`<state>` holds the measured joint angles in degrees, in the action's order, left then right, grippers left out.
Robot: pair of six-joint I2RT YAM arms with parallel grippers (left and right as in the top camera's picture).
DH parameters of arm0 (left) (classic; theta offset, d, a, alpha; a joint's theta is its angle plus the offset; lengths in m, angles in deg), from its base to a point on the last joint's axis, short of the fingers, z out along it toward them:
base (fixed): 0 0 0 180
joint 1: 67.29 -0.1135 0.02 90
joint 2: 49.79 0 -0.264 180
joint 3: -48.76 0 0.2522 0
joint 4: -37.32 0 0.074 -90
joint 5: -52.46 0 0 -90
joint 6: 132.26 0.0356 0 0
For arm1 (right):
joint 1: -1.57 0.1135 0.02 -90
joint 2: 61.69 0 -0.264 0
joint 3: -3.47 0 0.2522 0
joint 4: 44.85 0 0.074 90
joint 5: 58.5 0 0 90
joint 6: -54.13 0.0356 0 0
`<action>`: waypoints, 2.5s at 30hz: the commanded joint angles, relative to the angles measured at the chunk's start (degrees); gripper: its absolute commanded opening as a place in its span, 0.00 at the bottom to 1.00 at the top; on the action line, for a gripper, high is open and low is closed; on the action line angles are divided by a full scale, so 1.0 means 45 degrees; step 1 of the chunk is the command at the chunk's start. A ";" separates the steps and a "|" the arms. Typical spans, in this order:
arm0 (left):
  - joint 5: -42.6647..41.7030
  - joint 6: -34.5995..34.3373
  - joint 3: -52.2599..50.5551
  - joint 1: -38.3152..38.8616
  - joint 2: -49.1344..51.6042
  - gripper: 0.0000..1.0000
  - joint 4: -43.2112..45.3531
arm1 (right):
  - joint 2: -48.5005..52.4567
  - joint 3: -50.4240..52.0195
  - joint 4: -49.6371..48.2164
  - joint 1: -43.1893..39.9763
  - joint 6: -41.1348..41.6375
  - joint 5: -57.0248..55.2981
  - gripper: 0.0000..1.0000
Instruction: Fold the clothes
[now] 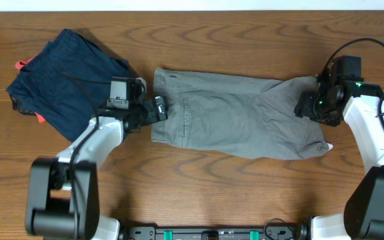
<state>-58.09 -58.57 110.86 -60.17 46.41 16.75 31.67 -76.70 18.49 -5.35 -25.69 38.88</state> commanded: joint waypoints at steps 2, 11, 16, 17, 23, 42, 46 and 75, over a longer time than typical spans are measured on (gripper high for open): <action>-0.2477 0.1049 -0.0019 -0.0078 0.1069 0.98 0.0976 | -0.0005 -0.0053 0.0398 0.0364 0.0015 0.0500 0.65; -0.4294 0.1044 -0.0024 -0.0005 0.2006 0.23 0.0865 | -0.0005 -0.0053 0.0651 0.1787 -0.0005 0.1219 0.64; -0.4294 0.1039 -0.0015 -0.0019 0.1778 0.06 0.0670 | 0.0151 -0.0053 0.0534 0.2856 -0.0466 0.1370 0.58; -0.4294 0.1039 0.0005 -0.0019 0.1637 0.06 0.0612 | 0.0257 -0.0049 0.0529 0.3007 -0.0466 0.1370 0.54; -0.4294 0.0476 0.0141 -0.0170 -0.0151 0.06 -0.0126 | 0.1258 -0.0049 0.0476 0.3376 -0.0461 0.1511 0.40; -0.5255 -0.1219 0.0340 -0.0185 -0.5265 0.06 -0.1851 | 0.5319 -0.0049 -0.2453 0.6149 0.0160 0.3283 0.37; -0.5892 -0.2084 0.0850 -0.0175 -0.6183 0.06 -0.1836 | 0.5829 -0.0049 -0.3585 0.7242 0.0646 0.3925 0.37; -0.4949 -0.3687 0.0976 0.1734 -0.4522 0.06 0.1175 | 0.2565 -0.1112 -0.3109 0.6251 0.0709 0.0296 0.63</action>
<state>-80.59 -75.32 113.66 -54.03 23.85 19.75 46.78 -80.42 1.92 27.31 -19.66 48.78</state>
